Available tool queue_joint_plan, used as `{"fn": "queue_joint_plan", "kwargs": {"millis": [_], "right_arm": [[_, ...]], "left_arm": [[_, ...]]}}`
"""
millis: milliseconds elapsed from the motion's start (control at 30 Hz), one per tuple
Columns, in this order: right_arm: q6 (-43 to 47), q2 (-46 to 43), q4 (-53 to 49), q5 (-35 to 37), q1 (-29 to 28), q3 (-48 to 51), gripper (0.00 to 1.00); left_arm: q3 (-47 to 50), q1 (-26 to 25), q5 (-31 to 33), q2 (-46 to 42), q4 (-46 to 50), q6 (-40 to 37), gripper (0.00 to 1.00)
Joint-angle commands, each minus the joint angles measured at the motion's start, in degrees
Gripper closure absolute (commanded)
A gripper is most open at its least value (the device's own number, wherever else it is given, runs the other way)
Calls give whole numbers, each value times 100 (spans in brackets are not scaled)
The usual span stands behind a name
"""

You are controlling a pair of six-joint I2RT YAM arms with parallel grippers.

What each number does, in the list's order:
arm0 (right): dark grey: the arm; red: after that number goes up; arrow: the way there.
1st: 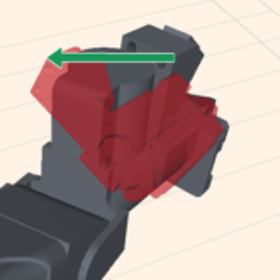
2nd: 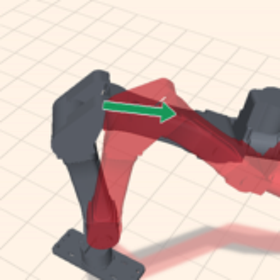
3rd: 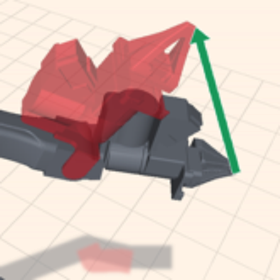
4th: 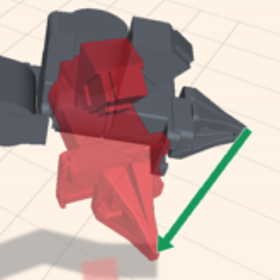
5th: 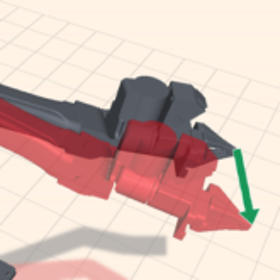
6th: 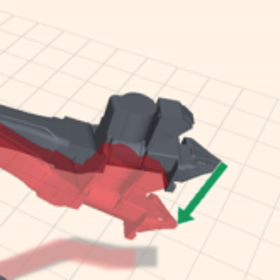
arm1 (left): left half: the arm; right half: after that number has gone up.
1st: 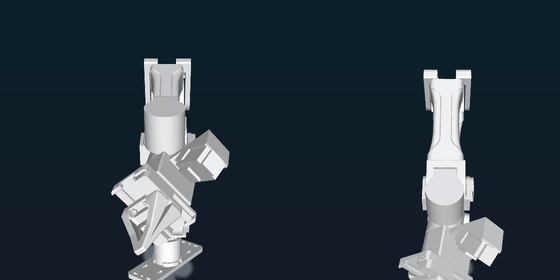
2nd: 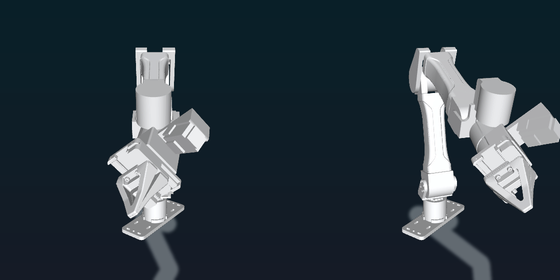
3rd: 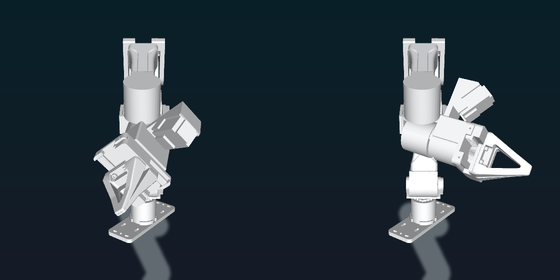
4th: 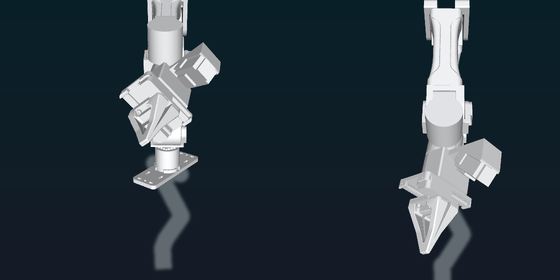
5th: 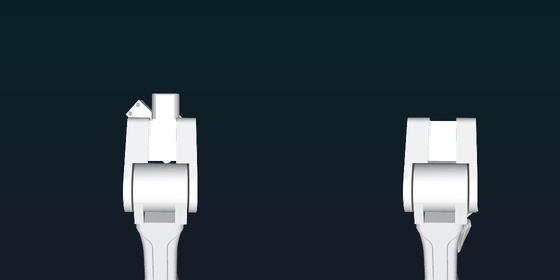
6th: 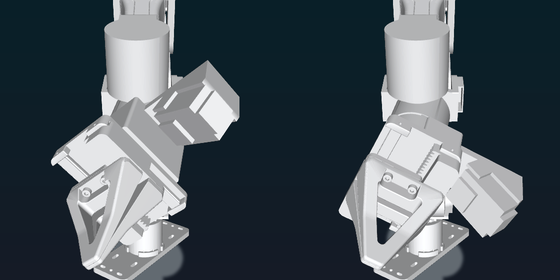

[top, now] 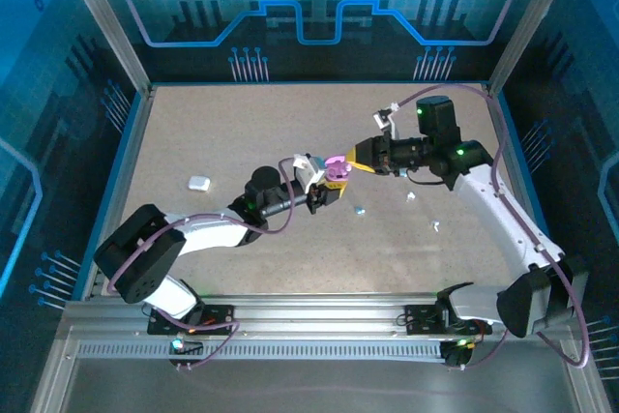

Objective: Insert the wireless bluetooth earbuds into the charging case

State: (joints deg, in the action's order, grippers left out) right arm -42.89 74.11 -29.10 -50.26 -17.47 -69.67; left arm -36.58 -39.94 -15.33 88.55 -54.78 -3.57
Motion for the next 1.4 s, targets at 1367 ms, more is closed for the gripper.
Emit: {"fn": "queue_joint_plan", "kwargs": {"millis": [1367], "right_arm": [[164,253,71,1564,-730,-121,81]], "left_arm": [[-380,-252,415,161,-1024,50,69]]}}
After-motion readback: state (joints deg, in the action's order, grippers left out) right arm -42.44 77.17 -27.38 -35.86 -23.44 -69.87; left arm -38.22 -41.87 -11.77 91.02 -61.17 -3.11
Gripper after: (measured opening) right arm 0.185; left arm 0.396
